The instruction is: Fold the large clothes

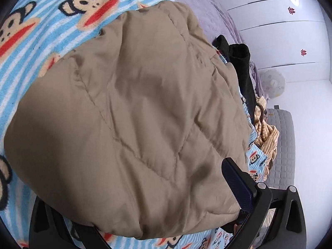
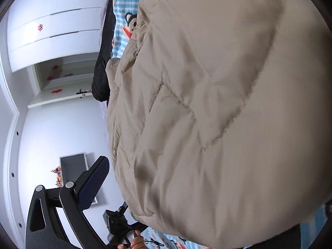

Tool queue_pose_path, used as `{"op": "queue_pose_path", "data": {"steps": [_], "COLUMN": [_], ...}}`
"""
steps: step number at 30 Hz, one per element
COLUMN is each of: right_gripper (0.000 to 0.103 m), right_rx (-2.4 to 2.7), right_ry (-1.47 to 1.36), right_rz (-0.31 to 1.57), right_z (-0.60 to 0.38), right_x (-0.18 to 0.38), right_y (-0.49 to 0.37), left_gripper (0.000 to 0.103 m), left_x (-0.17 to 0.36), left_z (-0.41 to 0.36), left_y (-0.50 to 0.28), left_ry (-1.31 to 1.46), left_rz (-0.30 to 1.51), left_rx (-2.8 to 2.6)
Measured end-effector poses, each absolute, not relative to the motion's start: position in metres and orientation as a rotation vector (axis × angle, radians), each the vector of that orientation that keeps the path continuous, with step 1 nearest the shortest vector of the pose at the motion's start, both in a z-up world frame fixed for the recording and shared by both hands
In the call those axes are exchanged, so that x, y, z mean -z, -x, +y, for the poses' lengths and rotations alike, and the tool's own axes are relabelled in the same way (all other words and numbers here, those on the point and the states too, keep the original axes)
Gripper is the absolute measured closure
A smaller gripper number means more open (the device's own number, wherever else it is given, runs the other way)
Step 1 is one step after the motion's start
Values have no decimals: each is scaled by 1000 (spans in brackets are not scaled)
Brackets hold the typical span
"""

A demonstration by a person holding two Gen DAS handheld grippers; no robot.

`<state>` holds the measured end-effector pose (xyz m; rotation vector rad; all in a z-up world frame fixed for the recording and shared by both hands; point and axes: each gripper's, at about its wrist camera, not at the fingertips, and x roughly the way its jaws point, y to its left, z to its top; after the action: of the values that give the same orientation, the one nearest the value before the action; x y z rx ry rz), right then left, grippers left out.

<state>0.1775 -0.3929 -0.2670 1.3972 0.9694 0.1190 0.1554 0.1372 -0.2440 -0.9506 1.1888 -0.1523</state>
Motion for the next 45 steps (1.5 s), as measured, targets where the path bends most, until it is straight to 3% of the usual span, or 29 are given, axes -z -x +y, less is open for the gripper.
{"op": "queue_pose_path", "data": {"steps": [2,4,5,6,8,9,10,12,13,14,17,25,33,39,41,42,43,44,45], "right_gripper": [0,0,0,0,0,0,1,20,45,57,76,79,79,76,64,58,47,30,20], "right_rx": [-110,-100,-93,-82,-68,-66,-69,-57,-54,-57,-86,-118,-107,-112,-84,-67,-51,-40,-29], "right_ry": [-1378,-1347,-1337,-1334,-1358,-1391,-1425,-1470,-1491,-1513,-1471,-1345,-1296,-1248,-1242,-1237,-1228,-1216,-1203], "right_rz": [1001,1049,1066,1080,1092,1088,1082,1098,1106,1093,1057,1058,1176,1305,1335,1344,1342,1335,1321], "right_z": [-392,-389,-388,-387,-388,-390,-392,-395,-397,-398,-398,-391,-382,-393,-399,-402,-405,-409,-413], "right_x": [269,270,270,270,272,275,277,281,284,285,271,234,218,225,228,228,226,224,219], "right_y": [-177,-181,-184,-186,-187,-185,-185,-181,-178,-175,-169,-126,-27,21,26,27,29,31,32], "left_gripper": [1,9,23,47,69,78,80,83,83,83,85,85,85,84,70,54,48,43,43], "left_x": [252,255,253,250,241,233,227,209,200,191,166,132,135,176,187,188,185,181,178], "left_z": [134,131,131,131,131,130,129,121,118,114,104,94,96,94,96,97,98,100,102], "left_y": [-160,-163,-164,-165,-163,-162,-162,-160,-159,-157,-147,-97,19,99,111,116,120,126,131], "left_ry": [926,897,883,874,863,834,797,706,662,623,522,371,394,424,419,402,380,364,357], "left_rz": [1211,1220,1214,1205,1178,1160,1144,1120,1110,1097,1056,1056,1214,1381,1418,1430,1426,1412,1402], "left_rx": [126,100,91,93,97,103,113,133,142,152,185,340,366,248,161,105,59,35,23]}}
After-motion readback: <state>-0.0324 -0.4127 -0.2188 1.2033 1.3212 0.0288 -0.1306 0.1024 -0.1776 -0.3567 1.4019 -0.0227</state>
